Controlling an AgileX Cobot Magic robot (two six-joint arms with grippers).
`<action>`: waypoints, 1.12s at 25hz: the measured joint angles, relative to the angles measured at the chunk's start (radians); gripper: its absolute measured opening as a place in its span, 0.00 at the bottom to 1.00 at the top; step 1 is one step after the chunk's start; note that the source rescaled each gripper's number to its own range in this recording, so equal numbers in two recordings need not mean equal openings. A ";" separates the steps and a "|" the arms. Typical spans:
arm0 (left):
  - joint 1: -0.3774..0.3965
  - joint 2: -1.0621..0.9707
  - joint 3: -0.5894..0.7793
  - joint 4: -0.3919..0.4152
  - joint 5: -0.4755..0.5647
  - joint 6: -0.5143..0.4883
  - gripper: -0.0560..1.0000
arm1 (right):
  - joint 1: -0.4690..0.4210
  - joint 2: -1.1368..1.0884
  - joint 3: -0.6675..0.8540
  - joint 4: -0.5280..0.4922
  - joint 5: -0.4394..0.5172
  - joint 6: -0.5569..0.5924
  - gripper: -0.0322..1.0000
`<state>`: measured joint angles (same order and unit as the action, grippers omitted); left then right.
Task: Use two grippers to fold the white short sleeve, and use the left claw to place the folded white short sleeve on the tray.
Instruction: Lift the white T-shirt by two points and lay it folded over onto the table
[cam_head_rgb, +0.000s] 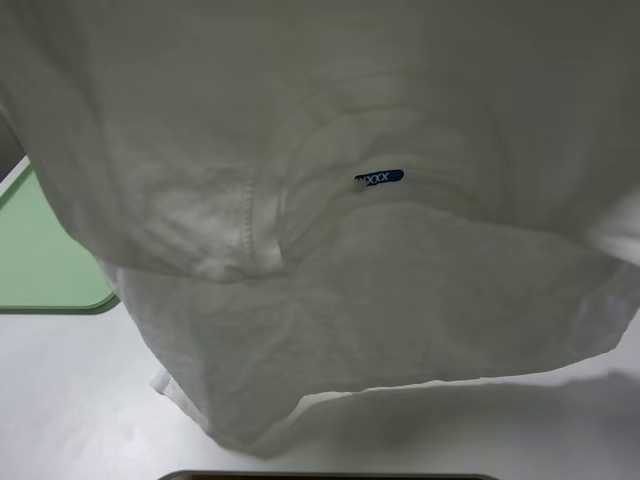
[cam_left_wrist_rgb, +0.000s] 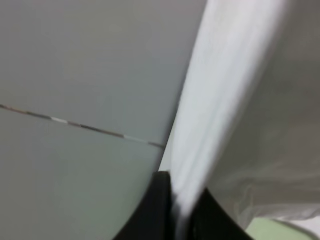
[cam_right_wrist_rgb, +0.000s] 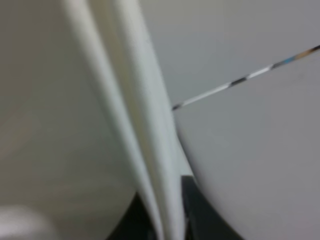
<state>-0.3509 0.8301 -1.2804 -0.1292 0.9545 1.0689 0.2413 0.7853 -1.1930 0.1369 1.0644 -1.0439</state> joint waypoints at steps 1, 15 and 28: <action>0.000 0.014 0.000 0.007 -0.004 0.000 0.05 | 0.000 0.029 0.000 -0.008 -0.013 0.002 0.07; 0.000 0.590 -0.002 0.294 -0.366 -0.001 0.05 | 0.003 0.560 0.000 -0.250 -0.431 0.015 0.07; 0.018 1.019 -0.003 0.408 -0.939 -0.002 0.05 | -0.129 0.950 0.001 -0.362 -1.075 0.015 0.07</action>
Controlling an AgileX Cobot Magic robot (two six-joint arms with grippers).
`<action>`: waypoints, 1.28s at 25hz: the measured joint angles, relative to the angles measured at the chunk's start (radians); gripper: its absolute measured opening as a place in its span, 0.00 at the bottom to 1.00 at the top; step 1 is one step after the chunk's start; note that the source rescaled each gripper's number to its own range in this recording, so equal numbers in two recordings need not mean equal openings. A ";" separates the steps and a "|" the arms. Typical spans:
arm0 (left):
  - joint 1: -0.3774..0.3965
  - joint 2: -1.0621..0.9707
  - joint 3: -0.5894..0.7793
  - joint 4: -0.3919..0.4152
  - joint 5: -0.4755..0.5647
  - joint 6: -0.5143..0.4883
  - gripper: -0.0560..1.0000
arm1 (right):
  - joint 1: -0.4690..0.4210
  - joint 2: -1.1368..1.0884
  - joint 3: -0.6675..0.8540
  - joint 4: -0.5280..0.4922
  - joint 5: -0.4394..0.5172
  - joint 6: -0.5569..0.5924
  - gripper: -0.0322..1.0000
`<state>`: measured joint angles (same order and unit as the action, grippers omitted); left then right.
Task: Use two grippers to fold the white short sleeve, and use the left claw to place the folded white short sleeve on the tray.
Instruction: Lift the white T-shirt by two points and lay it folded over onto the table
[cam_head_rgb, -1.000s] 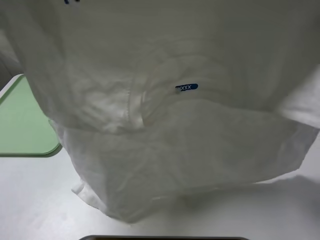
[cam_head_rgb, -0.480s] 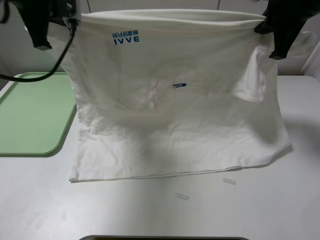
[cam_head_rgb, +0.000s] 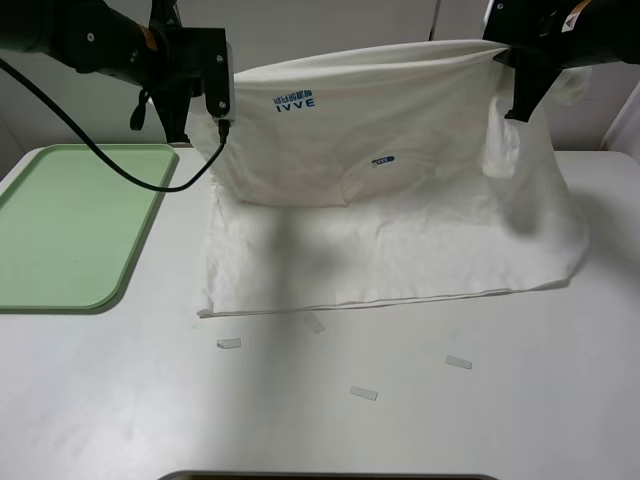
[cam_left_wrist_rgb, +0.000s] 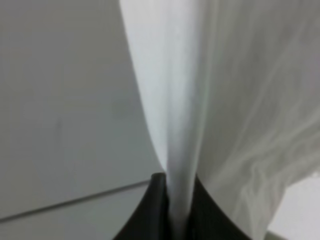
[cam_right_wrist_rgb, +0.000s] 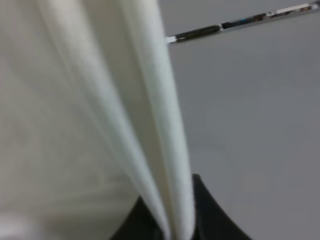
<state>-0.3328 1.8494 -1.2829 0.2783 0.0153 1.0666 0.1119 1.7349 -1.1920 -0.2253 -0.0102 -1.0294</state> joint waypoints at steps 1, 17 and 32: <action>0.001 0.019 0.000 0.000 -0.021 0.000 0.05 | -0.005 0.005 0.000 0.000 -0.020 0.000 0.07; -0.008 0.065 0.034 -0.153 0.340 -0.108 0.05 | -0.004 0.046 0.000 0.179 0.321 0.000 0.07; -0.007 0.065 0.034 -0.402 0.715 -0.132 0.05 | -0.004 0.046 0.000 0.240 0.618 0.000 0.07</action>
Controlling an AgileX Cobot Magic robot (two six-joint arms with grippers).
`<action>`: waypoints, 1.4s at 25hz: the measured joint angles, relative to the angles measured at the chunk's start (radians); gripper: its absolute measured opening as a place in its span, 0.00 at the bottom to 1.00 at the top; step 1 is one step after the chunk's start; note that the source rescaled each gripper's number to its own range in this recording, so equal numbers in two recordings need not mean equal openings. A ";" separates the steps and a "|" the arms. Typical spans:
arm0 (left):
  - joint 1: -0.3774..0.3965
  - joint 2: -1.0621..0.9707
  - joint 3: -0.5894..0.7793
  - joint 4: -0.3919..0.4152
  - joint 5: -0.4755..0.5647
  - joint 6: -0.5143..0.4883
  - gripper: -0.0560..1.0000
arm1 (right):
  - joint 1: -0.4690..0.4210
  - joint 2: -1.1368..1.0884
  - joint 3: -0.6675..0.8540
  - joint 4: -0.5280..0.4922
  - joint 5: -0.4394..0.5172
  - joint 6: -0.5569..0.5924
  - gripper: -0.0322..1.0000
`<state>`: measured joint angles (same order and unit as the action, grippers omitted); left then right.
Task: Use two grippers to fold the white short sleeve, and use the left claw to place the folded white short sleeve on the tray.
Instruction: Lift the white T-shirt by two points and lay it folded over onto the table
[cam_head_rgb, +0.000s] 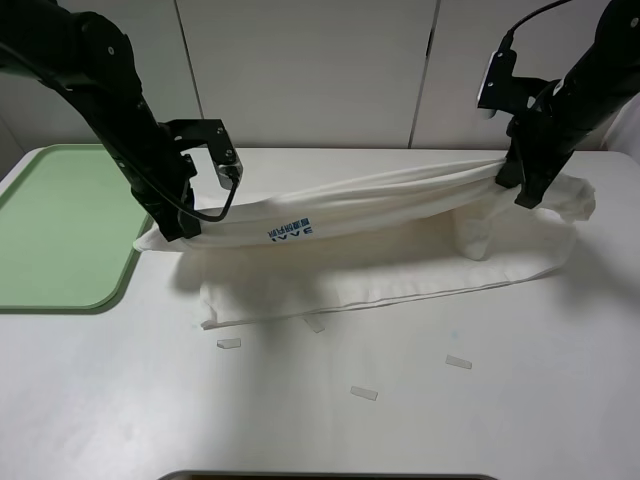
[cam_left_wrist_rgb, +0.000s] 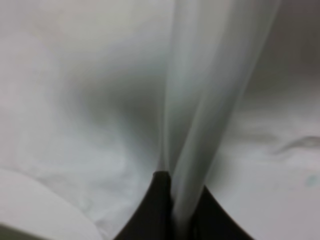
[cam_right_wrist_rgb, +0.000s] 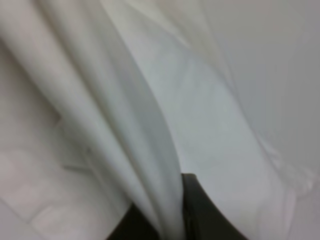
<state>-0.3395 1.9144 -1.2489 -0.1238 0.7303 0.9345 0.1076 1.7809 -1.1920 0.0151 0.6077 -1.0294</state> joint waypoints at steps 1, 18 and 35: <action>0.000 0.000 0.000 -0.014 0.015 0.000 0.05 | 0.000 0.000 0.000 -0.009 0.008 0.000 0.07; 0.013 0.000 0.002 -0.197 0.050 0.000 0.87 | -0.014 0.000 -0.001 -0.161 -0.035 0.218 0.98; 0.014 0.000 0.002 -0.199 0.037 -0.001 1.00 | -0.014 -0.070 -0.001 -0.172 -0.017 0.239 1.00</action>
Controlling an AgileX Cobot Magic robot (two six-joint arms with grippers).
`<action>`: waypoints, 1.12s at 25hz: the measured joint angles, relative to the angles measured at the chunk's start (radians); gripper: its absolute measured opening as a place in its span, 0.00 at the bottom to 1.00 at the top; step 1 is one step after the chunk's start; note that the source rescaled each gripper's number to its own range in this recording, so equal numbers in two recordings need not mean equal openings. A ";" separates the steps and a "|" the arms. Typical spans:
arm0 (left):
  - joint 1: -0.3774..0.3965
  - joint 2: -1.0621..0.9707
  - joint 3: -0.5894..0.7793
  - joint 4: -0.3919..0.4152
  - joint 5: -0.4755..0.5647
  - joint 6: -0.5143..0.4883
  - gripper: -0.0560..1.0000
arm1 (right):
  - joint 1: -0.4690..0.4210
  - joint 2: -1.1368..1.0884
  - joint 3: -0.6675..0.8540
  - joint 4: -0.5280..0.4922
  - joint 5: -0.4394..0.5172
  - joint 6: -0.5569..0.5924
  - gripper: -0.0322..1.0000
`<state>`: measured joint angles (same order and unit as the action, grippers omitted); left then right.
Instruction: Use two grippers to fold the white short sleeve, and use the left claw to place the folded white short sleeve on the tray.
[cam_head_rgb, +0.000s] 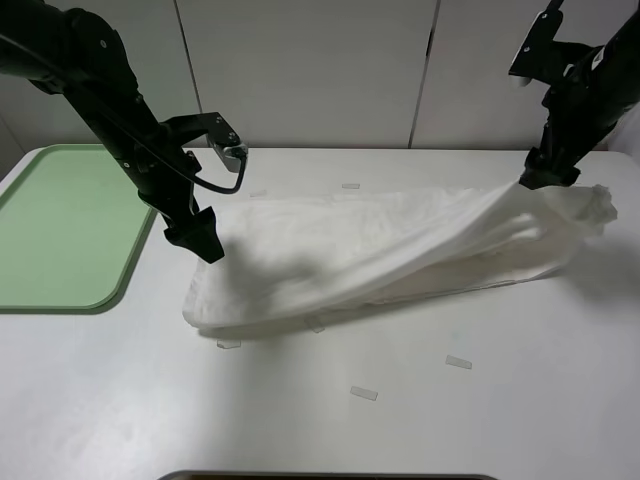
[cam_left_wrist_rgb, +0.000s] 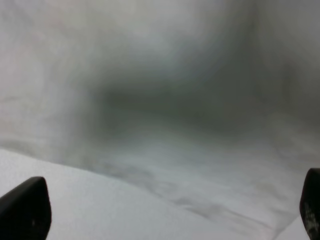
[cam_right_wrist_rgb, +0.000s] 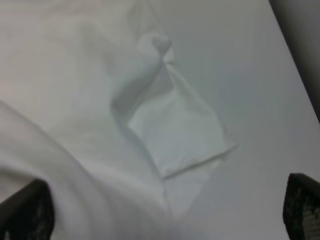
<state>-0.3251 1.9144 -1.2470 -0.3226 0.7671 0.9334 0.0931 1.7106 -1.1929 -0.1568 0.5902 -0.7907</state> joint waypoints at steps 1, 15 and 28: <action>0.000 0.000 0.000 0.000 0.000 0.000 1.00 | 0.000 0.000 0.000 0.000 0.000 0.000 1.00; 0.000 -0.001 -0.015 0.015 0.077 -0.019 1.00 | 0.000 -0.165 0.000 0.082 0.394 -0.038 1.00; 0.000 -0.386 -0.124 0.232 0.408 -0.403 1.00 | 0.000 -0.256 0.000 0.436 0.416 -0.038 1.00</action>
<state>-0.3251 1.5288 -1.3713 -0.0903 1.1748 0.5308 0.0931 1.4550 -1.1929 0.2790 1.0060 -0.8284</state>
